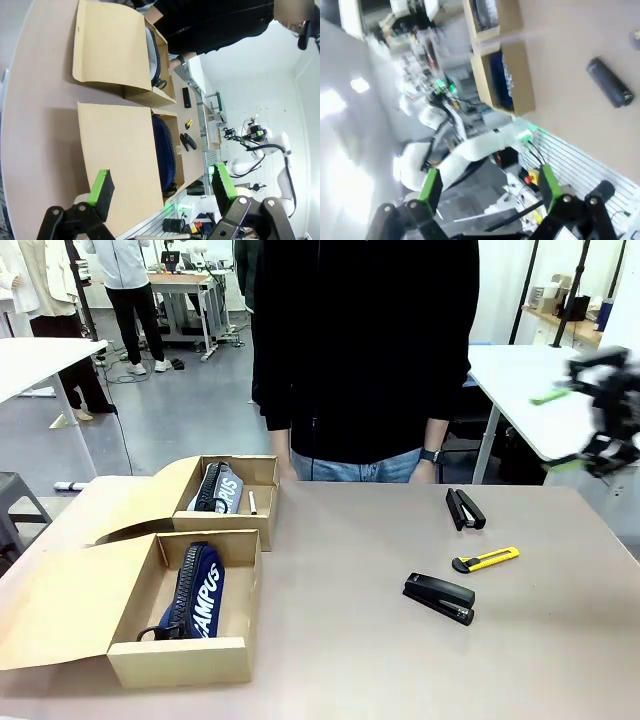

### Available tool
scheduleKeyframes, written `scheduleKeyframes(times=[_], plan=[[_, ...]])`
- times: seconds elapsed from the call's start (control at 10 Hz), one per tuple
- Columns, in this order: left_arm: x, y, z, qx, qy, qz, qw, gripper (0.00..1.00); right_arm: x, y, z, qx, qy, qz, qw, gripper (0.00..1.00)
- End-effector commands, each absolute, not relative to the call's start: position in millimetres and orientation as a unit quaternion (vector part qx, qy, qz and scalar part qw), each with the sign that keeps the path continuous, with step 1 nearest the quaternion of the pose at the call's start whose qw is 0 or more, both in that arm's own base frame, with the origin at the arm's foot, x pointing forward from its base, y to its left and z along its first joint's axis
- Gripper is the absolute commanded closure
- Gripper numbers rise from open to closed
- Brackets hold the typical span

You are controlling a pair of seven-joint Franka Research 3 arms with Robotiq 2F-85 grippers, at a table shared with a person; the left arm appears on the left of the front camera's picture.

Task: Place items inside the box.
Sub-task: Pick up a Pencil pouch or Stapler and place it inside the Mailer Box closest to the robot.

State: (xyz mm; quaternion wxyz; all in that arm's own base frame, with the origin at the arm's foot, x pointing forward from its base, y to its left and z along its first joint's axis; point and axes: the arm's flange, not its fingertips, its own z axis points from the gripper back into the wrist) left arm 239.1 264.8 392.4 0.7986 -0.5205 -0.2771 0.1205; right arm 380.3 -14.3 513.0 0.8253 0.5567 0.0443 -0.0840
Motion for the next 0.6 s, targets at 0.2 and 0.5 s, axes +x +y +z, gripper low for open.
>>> scheduleKeyframes(times=[0.2,0.5], plan=[[240,264,393,-0.526,-0.292,0.113,0.791,0.00,362,-76,417,0.632,0.004,-0.117,0.766,0.00],[240,264,393,-0.526,-0.292,0.113,0.791,0.00,312,-86,333,0.675,-0.071,-0.188,0.710,0.00]])
